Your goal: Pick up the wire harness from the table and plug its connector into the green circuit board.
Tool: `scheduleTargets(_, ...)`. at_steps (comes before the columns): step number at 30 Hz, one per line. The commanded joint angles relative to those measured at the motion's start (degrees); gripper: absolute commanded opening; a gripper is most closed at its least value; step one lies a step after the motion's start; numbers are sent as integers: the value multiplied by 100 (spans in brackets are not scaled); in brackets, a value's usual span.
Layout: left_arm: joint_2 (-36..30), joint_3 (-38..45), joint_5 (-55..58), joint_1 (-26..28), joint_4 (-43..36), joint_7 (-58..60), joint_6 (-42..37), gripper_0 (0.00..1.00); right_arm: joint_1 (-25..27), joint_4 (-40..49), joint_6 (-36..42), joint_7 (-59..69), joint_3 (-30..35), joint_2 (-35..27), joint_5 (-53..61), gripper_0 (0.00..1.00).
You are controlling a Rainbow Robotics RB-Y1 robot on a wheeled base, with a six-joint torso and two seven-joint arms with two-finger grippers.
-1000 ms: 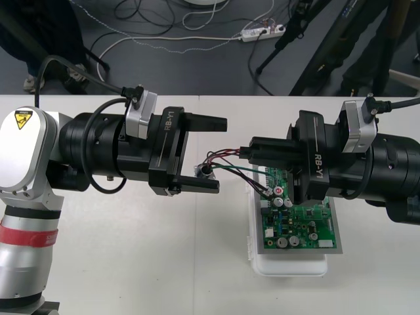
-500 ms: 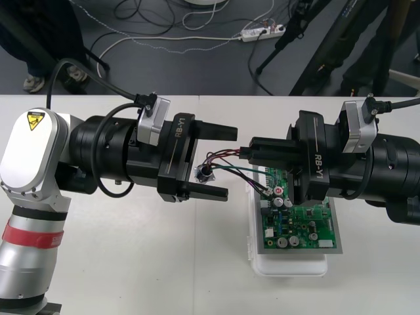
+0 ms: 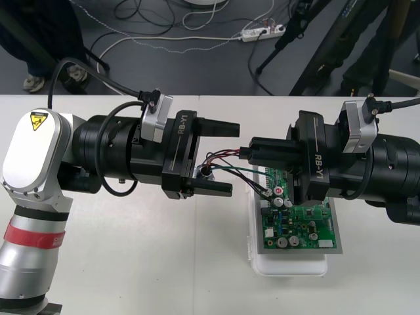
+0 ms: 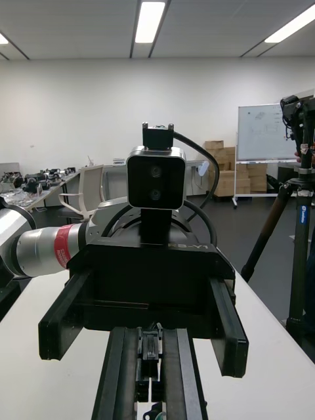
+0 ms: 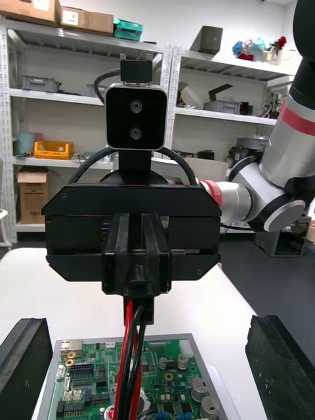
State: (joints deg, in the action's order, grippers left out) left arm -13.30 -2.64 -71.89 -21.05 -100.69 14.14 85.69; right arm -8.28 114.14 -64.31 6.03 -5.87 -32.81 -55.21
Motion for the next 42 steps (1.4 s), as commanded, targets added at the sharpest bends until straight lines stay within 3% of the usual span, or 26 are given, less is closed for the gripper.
scheduleTargets(1,135,-132,-18,-242,-56,-447,-334,84,55,214,-38,-155,-63,73,107,0)
scheduleTargets(11,135,-141,-18,-242,-56,-474,-386,78,55,214,-38,-172,-63,73,107,0)
scheduleTargets(14,144,-132,18,-242,-65,-491,-404,62,55,214,-38,-172,-63,73,99,0)
scheduleTargets(15,135,-132,35,-251,-56,-500,-413,54,55,214,-38,-172,-63,73,107,0)
scheduleTargets(17,135,-141,44,-251,-65,-509,-413,0,55,214,-38,-172,-63,73,99,0)
scheduleTargets(42,135,-132,272,-286,-56,-597,-413,0,55,214,-38,-181,-63,20,186,0)
